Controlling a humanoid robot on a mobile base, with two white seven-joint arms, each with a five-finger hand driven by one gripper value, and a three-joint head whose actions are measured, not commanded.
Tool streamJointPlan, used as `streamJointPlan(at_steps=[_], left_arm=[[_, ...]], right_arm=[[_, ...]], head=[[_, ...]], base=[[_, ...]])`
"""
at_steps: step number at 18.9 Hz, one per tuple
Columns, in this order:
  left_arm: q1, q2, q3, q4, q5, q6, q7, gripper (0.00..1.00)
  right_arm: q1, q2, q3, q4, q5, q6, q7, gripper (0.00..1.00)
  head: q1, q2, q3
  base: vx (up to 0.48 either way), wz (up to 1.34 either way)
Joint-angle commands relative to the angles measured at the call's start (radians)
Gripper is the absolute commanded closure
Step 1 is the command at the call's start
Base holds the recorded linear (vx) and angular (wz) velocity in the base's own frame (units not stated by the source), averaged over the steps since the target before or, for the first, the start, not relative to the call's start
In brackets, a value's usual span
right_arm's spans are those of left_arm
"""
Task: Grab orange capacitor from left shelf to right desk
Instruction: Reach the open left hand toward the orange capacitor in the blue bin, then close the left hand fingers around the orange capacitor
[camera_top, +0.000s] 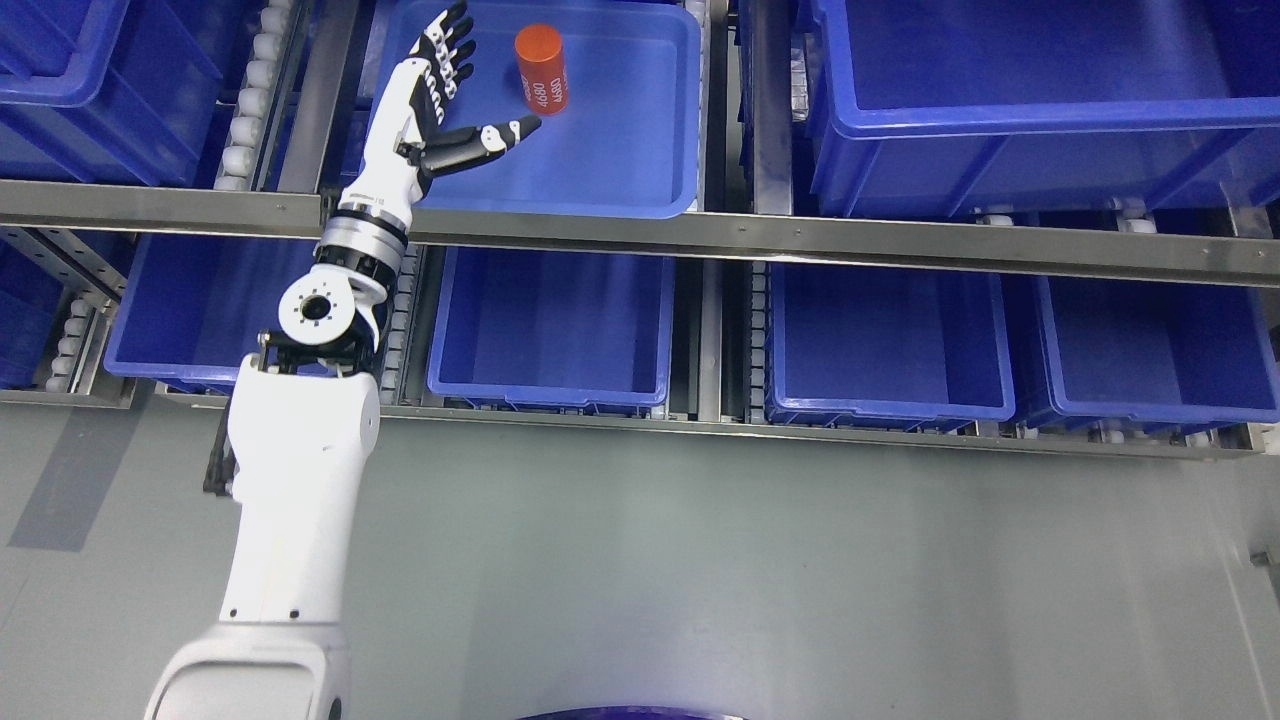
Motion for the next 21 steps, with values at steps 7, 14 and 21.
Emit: streamJointPlan(at_steps=[7, 14, 21], left_arm=[[-0.278, 0.017, -0.043, 0.612, -0.089, -0.043, -0.003, 0.02], [-0.285, 0.017, -0.067, 0.637, -0.084, -0.044, -0.013, 0.02], [-0.314, 0.017, -0.06, 0.677, -0.081, -0.103, -0.016, 0.29]], right_arm=[[0.014, -0.017, -0.011, -0.034, 0.0, 0.0, -0.001, 0.0], [0.014, -0.017, -0.011, -0.034, 0.0, 0.0, -0.001, 0.0], [0.014, -0.017, -0.011, -0.034, 0.0, 0.0, -0.001, 0.0]], head=[[0.0, 0.0, 0.0], [0.0, 0.0, 0.0], [0.0, 0.0, 0.0]], base=[[0.0, 0.0], [0.0, 0.0], [0.0, 0.0]])
